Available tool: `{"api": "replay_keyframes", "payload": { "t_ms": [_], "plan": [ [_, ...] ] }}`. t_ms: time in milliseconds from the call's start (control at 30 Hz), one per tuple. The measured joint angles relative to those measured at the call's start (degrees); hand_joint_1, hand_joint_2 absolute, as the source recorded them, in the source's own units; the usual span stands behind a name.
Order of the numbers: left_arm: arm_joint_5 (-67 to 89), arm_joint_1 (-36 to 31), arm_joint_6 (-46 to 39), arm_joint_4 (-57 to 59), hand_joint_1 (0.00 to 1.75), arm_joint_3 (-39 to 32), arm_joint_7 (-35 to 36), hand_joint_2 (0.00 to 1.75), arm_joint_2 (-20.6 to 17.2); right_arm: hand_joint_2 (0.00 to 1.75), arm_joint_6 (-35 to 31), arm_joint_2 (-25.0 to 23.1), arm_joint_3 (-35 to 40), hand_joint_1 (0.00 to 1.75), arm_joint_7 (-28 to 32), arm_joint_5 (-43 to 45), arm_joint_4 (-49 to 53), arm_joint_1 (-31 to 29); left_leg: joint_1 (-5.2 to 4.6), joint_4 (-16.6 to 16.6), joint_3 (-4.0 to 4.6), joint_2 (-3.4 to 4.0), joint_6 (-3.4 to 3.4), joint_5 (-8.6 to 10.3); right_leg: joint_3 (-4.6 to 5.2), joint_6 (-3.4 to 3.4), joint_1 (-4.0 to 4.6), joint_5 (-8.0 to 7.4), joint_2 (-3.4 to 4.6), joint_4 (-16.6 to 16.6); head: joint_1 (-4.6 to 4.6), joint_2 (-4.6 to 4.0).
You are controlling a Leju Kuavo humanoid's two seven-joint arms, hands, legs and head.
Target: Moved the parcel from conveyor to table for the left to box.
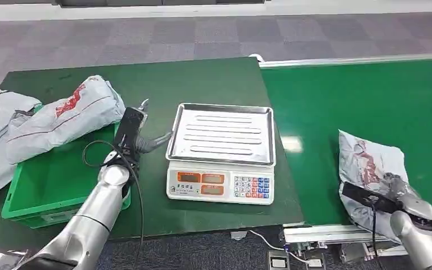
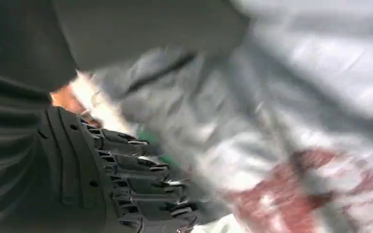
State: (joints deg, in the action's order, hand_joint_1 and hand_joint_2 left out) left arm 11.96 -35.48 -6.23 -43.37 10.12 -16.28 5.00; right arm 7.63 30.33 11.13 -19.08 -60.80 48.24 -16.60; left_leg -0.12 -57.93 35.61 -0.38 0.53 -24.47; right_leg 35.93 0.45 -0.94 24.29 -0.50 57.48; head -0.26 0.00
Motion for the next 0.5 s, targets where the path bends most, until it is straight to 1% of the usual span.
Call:
{"api": "replay_keyframes", "payload": {
  "t_ms": [100,200,500],
  "plan": [
    [-0.07,1.35,0.13,-1.75,0.00,0.00,0.41,1.75,-0.41,1.75,0.70,-1.64,0.00,1.75,0.85,3.08,3.08,1.67,0.00,0.01,-0.02,0.00,0.03,-0.02,0.00,0.01,-0.01,0.05,0.00,0.01,0.02,0.00],
    [-0.48,2.40,0.33,-3.05,0.00,0.00,0.70,1.75,-1.00,1.75,1.81,-1.81,0.00,1.75,2.77,5.76,4.91,1.68,0.03,0.01,-0.04,0.04,0.03,-0.02,-0.01,0.00,0.02,0.06,0.02,0.01,0.00,0.00],
    [-0.55,4.76,0.22,-4.76,0.00,0.00,0.72,1.75,-1.88,1.75,-1.75,-2.51,0.00,1.75,2.10,4.54,6.23,1.37,0.02,0.01,-0.04,-0.01,0.03,-0.02,-0.05,0.00,0.00,0.06,-0.02,0.01,0.02,0.00]
  ]
}}
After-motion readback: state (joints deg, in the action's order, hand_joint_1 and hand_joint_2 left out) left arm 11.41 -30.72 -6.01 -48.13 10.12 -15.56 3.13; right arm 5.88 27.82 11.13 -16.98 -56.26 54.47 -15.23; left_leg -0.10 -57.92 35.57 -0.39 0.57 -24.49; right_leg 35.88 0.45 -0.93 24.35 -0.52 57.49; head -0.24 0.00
